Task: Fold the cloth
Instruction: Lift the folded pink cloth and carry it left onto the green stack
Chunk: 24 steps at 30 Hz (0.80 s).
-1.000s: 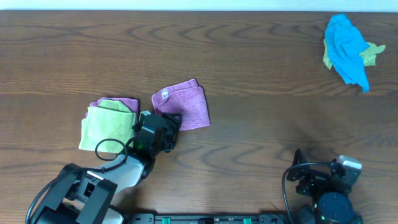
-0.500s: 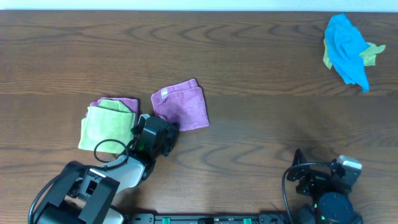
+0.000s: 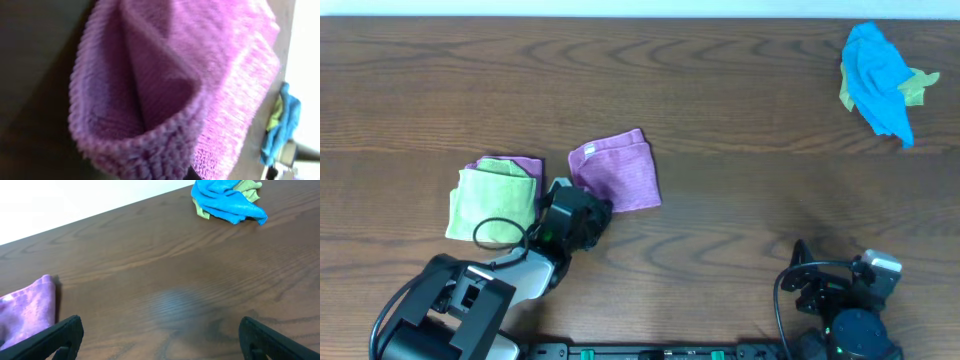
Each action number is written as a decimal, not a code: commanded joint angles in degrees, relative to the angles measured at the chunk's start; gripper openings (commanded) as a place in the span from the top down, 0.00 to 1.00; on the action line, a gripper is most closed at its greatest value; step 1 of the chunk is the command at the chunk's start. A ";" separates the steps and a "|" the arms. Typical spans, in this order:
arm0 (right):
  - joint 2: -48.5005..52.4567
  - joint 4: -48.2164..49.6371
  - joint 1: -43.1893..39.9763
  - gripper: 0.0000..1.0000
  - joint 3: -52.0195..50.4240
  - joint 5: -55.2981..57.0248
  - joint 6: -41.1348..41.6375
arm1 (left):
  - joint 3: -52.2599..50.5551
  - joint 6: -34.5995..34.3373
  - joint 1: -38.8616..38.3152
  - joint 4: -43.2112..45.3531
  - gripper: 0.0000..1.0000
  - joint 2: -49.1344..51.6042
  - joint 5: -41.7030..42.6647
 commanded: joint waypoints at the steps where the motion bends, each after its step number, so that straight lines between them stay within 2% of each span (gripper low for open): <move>1: -0.33 -0.09 -0.39 0.01 -0.33 1.03 0.72 | 3.72 4.59 0.09 -1.01 0.94 0.55 3.72; 9: -0.33 -0.09 -0.39 0.01 -0.33 1.03 0.72 | 11.58 11.41 0.59 -15.04 0.94 -2.95 6.10; 17: -0.33 -0.09 -0.39 0.01 -0.33 1.03 0.72 | 20.11 21.24 6.84 -34.95 0.94 -9.88 6.38; 24: -0.33 -0.09 -0.39 0.01 -0.33 1.03 0.72 | 24.72 25.53 12.07 -41.55 0.94 -11.26 9.49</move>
